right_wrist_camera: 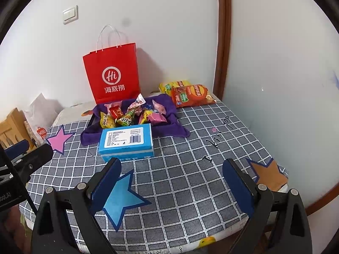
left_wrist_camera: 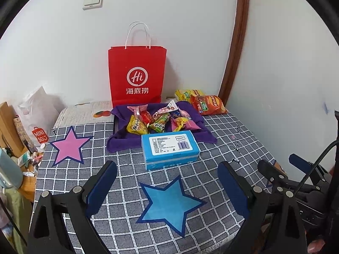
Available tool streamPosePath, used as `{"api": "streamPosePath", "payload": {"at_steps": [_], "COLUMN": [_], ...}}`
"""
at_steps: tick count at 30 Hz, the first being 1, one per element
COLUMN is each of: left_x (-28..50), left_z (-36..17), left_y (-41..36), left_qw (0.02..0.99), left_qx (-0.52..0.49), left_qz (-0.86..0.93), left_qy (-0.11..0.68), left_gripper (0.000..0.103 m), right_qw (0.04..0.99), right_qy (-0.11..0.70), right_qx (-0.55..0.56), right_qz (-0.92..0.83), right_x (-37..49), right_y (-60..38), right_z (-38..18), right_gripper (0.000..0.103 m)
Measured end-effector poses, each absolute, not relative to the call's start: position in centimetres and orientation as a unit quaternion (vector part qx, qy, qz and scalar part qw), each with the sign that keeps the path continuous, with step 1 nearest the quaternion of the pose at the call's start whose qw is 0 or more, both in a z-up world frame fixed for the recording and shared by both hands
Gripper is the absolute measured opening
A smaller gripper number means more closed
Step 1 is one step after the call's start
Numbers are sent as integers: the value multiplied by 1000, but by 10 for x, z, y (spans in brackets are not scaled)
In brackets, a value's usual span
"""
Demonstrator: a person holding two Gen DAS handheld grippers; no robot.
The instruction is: Organize snacks
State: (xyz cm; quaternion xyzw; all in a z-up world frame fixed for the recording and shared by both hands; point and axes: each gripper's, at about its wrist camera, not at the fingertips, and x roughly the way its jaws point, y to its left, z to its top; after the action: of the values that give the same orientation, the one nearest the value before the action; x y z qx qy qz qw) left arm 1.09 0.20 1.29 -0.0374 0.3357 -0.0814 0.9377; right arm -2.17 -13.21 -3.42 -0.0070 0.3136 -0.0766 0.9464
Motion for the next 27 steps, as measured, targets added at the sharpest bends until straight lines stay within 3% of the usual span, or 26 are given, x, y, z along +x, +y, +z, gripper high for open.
{"api": "streamPosePath", "payload": {"at_steps": [27], "left_x": [10], "left_z": [15], "left_y": [3], "left_qw": [938], "left_qx": [-42], "left_qz": [-85], "left_qy": [332], "left_gripper": [96], "right_qw": [946], "right_qy": [313], "right_qx": [-11], "right_qz": [-80], "right_x": [-20], "right_y": [-133], "right_z": [-35], "right_gripper": [96]}}
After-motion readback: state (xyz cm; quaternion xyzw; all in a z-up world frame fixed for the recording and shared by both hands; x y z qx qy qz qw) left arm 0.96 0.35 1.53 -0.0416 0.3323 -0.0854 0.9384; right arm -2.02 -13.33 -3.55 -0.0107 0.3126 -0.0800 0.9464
